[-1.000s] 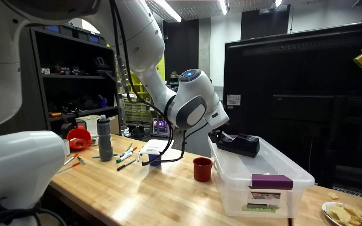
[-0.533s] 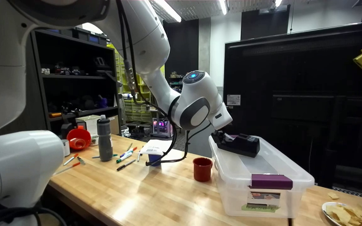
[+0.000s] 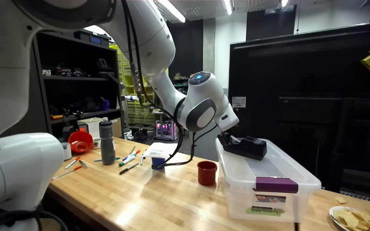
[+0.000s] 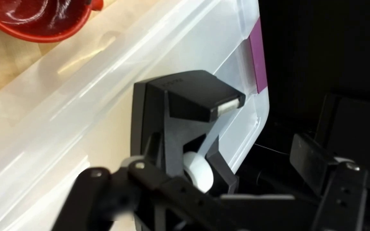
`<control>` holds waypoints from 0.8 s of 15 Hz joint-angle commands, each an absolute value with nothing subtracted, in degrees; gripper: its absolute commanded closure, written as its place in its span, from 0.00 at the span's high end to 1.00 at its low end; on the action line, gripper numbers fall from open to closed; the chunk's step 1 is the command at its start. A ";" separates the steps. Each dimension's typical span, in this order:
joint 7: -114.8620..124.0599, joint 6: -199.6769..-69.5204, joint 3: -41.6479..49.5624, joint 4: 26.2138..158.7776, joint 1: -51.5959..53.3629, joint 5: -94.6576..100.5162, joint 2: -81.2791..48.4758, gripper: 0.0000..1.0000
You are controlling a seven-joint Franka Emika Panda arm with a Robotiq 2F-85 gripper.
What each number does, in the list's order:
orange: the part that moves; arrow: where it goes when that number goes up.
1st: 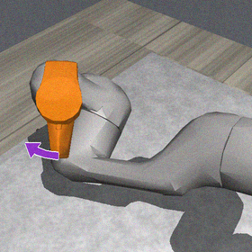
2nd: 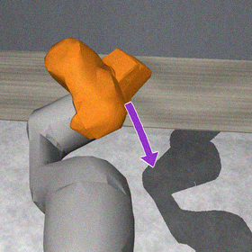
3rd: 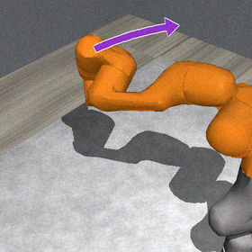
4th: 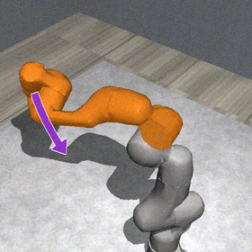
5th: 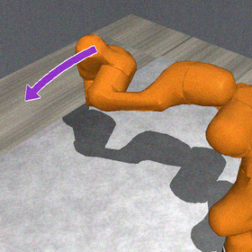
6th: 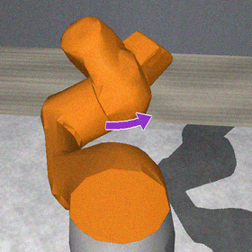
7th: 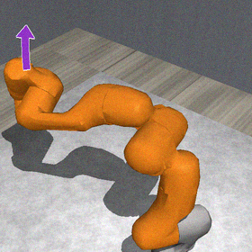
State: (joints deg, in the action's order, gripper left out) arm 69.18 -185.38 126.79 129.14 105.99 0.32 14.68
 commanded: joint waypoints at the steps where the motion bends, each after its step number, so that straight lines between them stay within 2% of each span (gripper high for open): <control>1: 69.19 -185.31 129.13 128.01 108.37 0.59 14.50 1.00; 12: 69.53 -185.94 132.98 128.03 111.86 0.31 13.37 1.00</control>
